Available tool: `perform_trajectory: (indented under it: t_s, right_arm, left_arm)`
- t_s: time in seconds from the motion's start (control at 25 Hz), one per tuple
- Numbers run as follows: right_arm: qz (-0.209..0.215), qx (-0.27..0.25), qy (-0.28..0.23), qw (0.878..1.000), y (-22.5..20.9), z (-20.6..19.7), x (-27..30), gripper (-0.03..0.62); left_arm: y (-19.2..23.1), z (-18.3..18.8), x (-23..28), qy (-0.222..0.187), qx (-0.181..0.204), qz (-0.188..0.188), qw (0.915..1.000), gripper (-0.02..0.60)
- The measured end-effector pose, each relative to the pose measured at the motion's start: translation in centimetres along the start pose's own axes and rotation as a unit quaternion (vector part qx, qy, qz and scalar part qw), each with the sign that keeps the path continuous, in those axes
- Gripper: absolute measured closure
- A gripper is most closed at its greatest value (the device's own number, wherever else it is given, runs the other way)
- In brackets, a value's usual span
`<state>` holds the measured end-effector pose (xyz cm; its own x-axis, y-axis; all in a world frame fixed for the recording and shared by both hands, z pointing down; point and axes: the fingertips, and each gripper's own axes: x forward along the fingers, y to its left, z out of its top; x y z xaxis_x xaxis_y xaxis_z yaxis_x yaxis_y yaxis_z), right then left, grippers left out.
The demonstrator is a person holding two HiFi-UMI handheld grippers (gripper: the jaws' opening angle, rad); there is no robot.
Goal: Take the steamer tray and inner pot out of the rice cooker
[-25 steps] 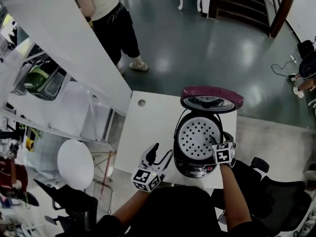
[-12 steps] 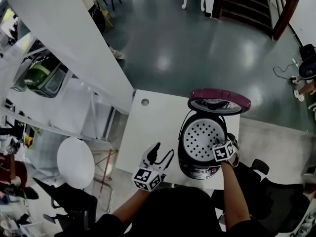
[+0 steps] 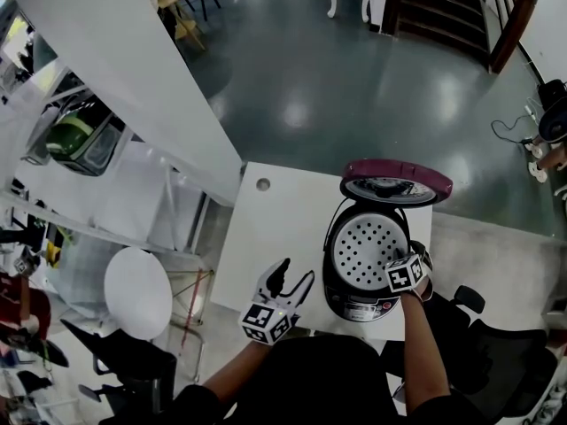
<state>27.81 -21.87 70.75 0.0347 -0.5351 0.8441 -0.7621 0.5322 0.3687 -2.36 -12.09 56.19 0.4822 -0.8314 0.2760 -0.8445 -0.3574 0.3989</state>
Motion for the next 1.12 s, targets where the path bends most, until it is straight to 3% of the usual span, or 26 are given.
perform_trajectory:
  t_s: [0.36,0.8,0.96,1.12]
  right_arm:
    - [-0.011,-0.013,-0.024,1.000,-0.4,1.0,-1.1,0.470]
    - [-0.011,0.017,-0.073,0.997,-2.0,3.0,-2.9,0.516]
    - [-0.016,-0.001,-0.101,0.995,-2.6,4.6,-3.5,0.536]
    - [0.003,0.011,-0.126,0.992,-2.9,5.0,-3.6,0.546]
  left_arm:
    - [-0.1,0.3,-0.1,-0.002,0.004,-0.002,1.0000,0.328]
    - [-0.9,0.2,-0.6,-0.006,0.005,0.010,0.9999,0.328]
    - [-1.4,0.1,-0.5,-0.009,0.004,0.019,0.9998,0.328]
    - [-2.4,0.0,-0.2,-0.010,0.005,0.026,0.9996,0.328]
